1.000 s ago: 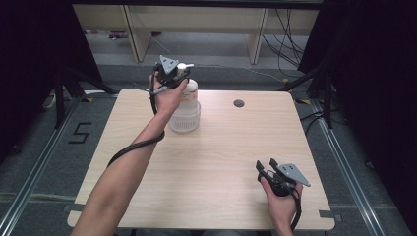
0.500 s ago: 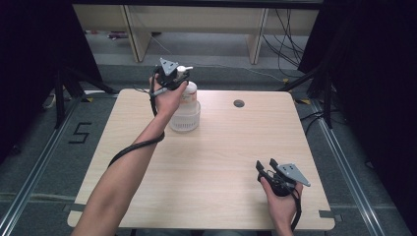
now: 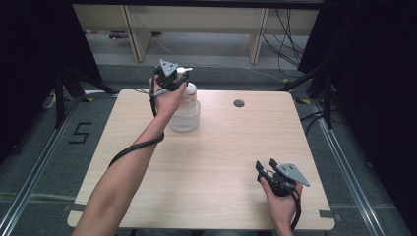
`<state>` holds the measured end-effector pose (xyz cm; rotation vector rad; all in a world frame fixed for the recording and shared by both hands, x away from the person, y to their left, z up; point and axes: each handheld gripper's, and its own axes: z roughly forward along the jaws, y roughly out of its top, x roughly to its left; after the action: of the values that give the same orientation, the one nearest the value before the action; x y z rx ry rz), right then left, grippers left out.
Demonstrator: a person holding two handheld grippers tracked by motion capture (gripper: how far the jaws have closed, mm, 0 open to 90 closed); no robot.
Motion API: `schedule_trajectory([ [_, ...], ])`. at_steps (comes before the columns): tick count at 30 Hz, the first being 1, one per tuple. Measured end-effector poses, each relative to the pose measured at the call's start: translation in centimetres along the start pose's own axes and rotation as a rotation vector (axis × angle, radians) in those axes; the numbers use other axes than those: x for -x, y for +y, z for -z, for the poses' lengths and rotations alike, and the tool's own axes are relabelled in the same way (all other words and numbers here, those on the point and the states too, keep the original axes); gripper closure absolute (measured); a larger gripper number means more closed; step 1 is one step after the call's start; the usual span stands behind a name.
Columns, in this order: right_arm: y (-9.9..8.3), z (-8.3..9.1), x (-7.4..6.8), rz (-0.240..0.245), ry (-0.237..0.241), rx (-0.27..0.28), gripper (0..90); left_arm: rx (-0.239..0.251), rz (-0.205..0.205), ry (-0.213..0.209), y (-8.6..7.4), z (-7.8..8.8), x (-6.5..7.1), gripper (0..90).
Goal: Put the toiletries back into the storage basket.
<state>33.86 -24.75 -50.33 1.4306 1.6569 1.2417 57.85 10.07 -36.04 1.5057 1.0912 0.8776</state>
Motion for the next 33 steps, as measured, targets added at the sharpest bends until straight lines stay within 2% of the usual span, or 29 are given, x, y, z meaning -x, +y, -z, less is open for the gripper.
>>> schedule_trajectory([
  [9,0.0,0.0,-0.1,0.001,-0.004,-0.001,44.0,-0.003,0.004,-0.005,-0.2,0.3,-0.3,58.3],
  [11,-0.1,0.0,-0.5,-0.036,-0.004,0.000,44.0,-0.002,0.006,-0.007,-0.2,0.3,-0.4,58.2],
  [12,-0.1,-0.1,-0.4,-0.032,0.004,0.001,44.0,-0.004,0.005,-0.009,-0.2,0.4,-0.4,58.2],
  [13,-0.1,-0.1,-0.2,-0.006,0.007,-0.003,43.9,-0.006,0.003,-0.010,-0.2,0.4,-0.4,58.1],
  [15,-0.1,-0.2,-0.3,-0.020,0.018,0.002,43.8,-0.010,0.007,-0.012,-0.1,0.4,-0.5,57.9],
  [16,-0.1,-0.1,-0.3,-0.018,0.009,-0.008,43.9,-0.010,0.011,-0.014,-0.1,0.4,-0.5,57.0],
  [17,-0.1,0.0,-0.5,-0.042,0.008,-0.010,43.8,-0.013,0.014,-0.018,-0.1,0.4,-0.5,55.9],
  [20,-0.1,0.0,-0.4,-0.040,0.013,-0.007,43.8,-0.014,0.017,-0.025,0.0,0.5,-0.4,51.0],
  [21,-0.1,-0.1,-0.3,-0.020,0.015,-0.002,43.8,-0.014,0.019,-0.027,0.0,0.5,-0.3,48.9],
  [22,-0.1,-0.1,-0.3,-0.019,0.015,-0.003,43.8,-0.015,0.017,-0.028,0.0,0.5,-0.3,46.8],
  [23,-0.1,-0.1,-0.5,-0.045,0.011,-0.008,43.8,-0.016,0.019,-0.027,0.0,0.6,-0.2,45.0],
  [26,-0.1,0.0,-0.5,-0.038,0.000,-0.017,43.8,-0.018,0.015,-0.028,0.0,0.7,-0.1,41.7],
  [27,-0.1,0.0,-0.5,-0.047,0.009,-0.012,43.8,-0.017,0.015,-0.029,0.0,0.8,-0.1,40.4],
  [28,0.0,0.0,-0.2,0.000,-0.008,-0.009,43.8,-0.018,0.015,-0.027,0.0,0.9,0.0,39.4],
  [30,-0.1,0.0,-0.2,-0.004,0.008,-0.003,43.7,-0.010,0.017,-0.029,-0.1,1.3,0.0,38.3],
  [31,-0.1,0.0,-0.2,0.000,-0.005,-0.008,43.7,-0.009,0.012,-0.032,-0.1,1.4,0.0,37.5],
  [33,-0.1,0.0,-0.2,-0.002,0.004,-0.007,43.7,-0.010,0.012,-0.040,-0.2,1.8,0.1,36.8],
])
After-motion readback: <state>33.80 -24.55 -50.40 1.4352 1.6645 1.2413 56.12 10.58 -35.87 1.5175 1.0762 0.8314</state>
